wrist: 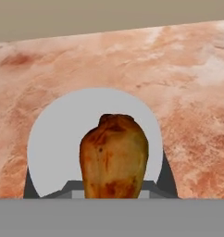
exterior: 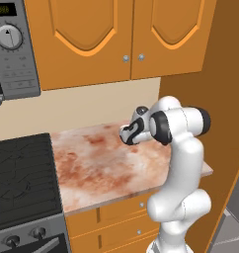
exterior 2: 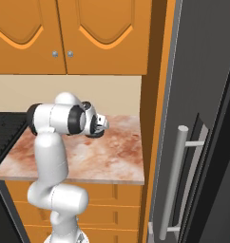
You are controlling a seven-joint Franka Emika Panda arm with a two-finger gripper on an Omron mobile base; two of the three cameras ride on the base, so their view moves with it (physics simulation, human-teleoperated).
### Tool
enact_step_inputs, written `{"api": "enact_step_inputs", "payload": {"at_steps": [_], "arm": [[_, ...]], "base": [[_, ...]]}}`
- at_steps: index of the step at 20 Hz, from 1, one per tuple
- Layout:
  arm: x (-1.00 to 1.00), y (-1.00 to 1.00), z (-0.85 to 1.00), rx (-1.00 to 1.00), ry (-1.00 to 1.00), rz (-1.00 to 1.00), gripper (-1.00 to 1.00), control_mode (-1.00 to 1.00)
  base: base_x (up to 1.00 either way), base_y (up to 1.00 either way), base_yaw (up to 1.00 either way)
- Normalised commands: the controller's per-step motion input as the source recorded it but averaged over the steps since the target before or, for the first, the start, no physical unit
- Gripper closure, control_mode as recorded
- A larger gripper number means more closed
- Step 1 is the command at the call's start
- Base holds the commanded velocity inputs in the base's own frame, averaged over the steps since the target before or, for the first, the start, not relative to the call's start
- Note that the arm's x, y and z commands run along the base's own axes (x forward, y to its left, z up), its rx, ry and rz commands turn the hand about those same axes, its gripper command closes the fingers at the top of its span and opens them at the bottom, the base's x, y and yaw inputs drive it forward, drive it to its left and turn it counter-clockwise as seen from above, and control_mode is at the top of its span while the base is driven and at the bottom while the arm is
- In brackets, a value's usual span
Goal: Take the chicken drumstick from the fridge and place it on the digital scale on the counter by the fridge. Wait a few seconds for a reading, then move it to the plate on the dining counter.
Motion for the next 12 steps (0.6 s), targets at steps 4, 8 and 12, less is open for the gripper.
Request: {"api": "enact_step_inputs", "payload": {"at_steps": [4,8,12], "arm": [[0.20,0.00,-0.17,0.00,0.00,0.00,1.00,-1.00],[0.27,0.05,-0.11,0.00,0.00,0.00,-1.00,-1.00],[0.38,0.08,-0.01,0.00,0.00,0.00,-1.00,-1.00]], "base": [[0.00,0.00,0.00],[0.00,0.00,0.00],[0.00,0.00,0.00]]}}
